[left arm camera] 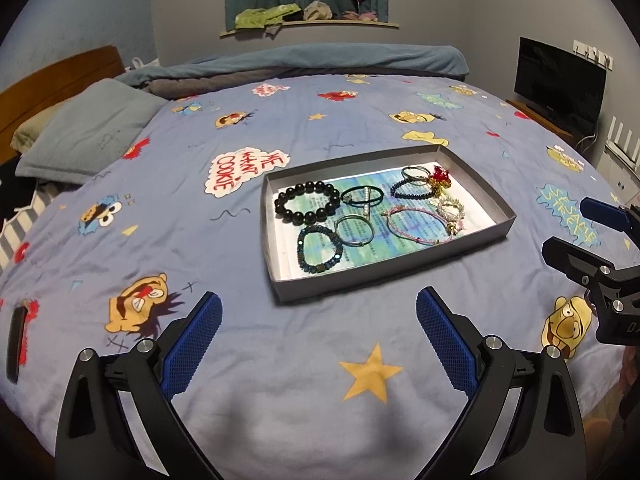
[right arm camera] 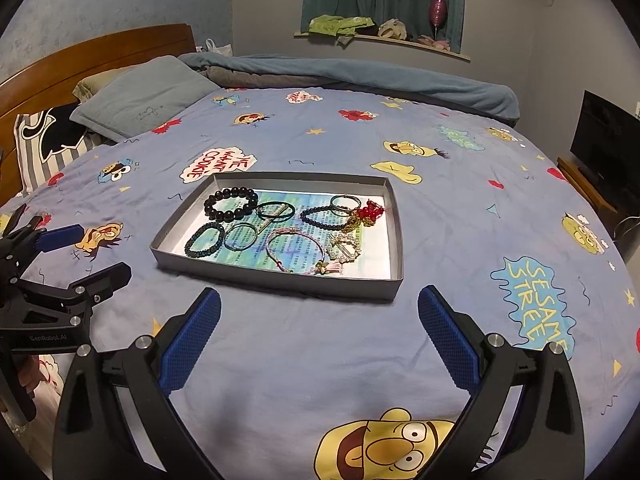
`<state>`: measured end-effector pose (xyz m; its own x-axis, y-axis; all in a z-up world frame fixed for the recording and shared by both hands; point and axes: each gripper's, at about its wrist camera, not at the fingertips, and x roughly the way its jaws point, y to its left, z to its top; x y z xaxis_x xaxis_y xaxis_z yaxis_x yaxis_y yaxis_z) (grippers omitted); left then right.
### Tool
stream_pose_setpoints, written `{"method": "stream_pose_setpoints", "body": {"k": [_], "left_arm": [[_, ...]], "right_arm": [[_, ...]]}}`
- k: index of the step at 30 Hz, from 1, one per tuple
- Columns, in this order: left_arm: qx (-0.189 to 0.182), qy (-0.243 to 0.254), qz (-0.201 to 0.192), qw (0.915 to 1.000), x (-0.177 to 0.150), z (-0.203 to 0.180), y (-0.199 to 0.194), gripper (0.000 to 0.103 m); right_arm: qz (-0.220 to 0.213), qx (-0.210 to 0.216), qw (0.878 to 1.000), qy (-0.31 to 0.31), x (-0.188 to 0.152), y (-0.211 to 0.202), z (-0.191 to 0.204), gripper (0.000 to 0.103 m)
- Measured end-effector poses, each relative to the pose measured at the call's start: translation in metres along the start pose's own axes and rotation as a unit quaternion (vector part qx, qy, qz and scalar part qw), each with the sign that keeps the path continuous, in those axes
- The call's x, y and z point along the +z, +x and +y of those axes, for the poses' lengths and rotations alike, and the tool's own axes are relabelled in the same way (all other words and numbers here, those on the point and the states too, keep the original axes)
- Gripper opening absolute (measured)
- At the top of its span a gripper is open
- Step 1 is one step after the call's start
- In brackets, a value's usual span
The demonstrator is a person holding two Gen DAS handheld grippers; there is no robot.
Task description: Organize jewelry
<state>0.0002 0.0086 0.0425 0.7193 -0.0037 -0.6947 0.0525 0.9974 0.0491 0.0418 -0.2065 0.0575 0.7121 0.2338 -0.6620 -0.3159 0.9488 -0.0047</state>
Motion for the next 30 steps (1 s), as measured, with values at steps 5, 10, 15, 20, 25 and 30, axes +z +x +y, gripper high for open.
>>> {"method": "stream_pose_setpoints", "body": {"k": [5,10,15,20,25,30], "left_arm": [[0.001,0.000,0.000,1.0000,-0.0008,0.0008,0.0000,0.097],[0.001,0.000,-0.001,1.0000,-0.0013,0.0010,-0.0001,0.097],[0.001,0.000,0.001,1.0000,-0.0014,0.0015,-0.0001,0.097],[0.000,0.000,0.001,1.0000,-0.0019,0.0014,-0.0003,0.097],[0.000,-0.001,0.000,1.0000,-0.0018,0.0012,-0.0001,0.097],[0.000,0.000,0.001,1.0000,-0.0016,0.0006,-0.0011,0.097]], "right_arm": [[0.002,0.000,1.000,-0.002,0.0017,0.0018,0.0018,0.097],[0.001,0.002,1.000,-0.004,0.0027,0.0020,0.0031,0.098],[0.000,0.002,1.000,-0.004,0.0025,0.0015,0.0034,0.097],[0.001,0.002,1.000,-0.004,0.0028,0.0023,0.0037,0.097],[0.001,0.002,1.000,-0.004,0.0029,0.0025,0.0037,0.098],[0.002,0.002,1.000,-0.005,0.0032,0.0029,0.0040,0.097]]}}
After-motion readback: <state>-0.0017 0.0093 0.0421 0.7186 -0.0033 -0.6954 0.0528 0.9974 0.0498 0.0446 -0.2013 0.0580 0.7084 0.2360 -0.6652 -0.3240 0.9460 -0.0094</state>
